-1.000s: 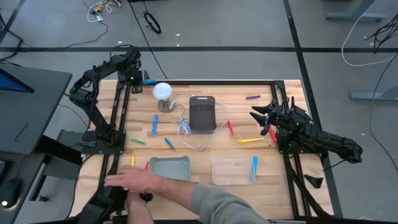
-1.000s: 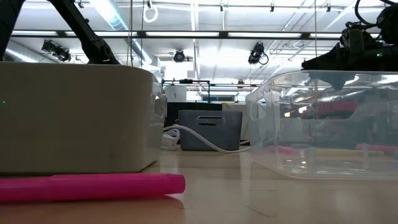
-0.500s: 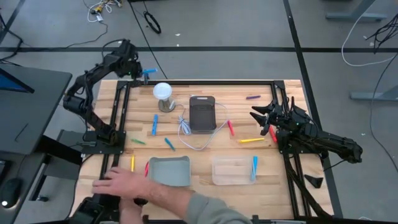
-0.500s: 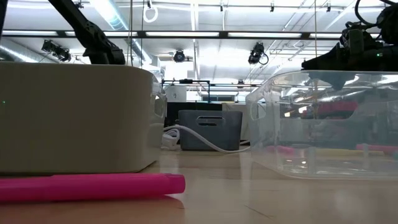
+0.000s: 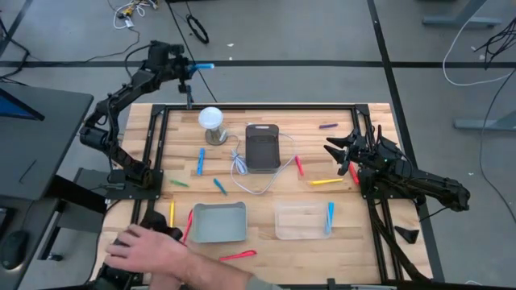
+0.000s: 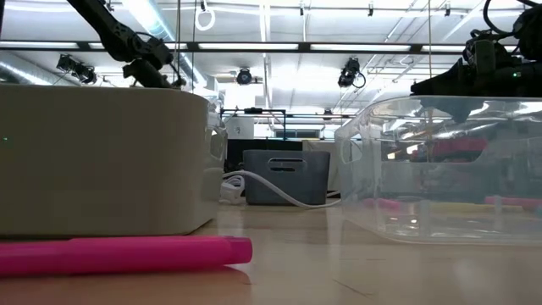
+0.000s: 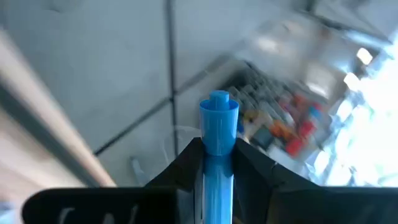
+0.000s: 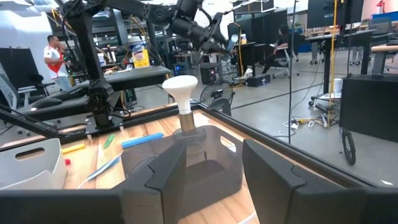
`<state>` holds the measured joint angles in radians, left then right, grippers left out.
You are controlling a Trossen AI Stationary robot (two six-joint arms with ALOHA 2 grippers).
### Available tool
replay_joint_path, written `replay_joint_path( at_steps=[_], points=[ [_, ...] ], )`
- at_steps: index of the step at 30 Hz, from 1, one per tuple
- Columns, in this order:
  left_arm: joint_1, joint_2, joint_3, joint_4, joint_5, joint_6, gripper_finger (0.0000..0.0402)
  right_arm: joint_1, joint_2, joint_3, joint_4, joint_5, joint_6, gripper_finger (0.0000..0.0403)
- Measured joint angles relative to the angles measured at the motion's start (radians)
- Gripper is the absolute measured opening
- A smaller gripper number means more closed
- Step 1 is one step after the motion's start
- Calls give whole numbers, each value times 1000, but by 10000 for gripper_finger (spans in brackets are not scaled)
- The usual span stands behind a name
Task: Pick & Place Markers
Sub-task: Put the top left blue highlighter pen into the black bin
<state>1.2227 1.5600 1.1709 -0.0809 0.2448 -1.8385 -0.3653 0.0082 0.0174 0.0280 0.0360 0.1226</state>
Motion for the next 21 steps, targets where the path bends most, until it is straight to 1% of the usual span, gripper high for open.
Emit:
replay_joint_path(
  at_steps=[3,7,11,16,19,21],
  points=[
    [-12,0,0,133,38,34,69,0,0,0,0,0,0,159],
    [-28,0,0,302,87,123,70,0,0,0,0,0,0,159],
    [-41,0,0,440,187,243,69,0,0,0,0,0,0,159],
    [-68,0,1,573,313,385,69,0,0,0,0,0,0,159],
    [-89,0,1,649,389,520,69,0,0,0,0,0,0,159],
    [-104,0,1,692,456,608,69,0,0,0,0,0,0,159]
  ],
)
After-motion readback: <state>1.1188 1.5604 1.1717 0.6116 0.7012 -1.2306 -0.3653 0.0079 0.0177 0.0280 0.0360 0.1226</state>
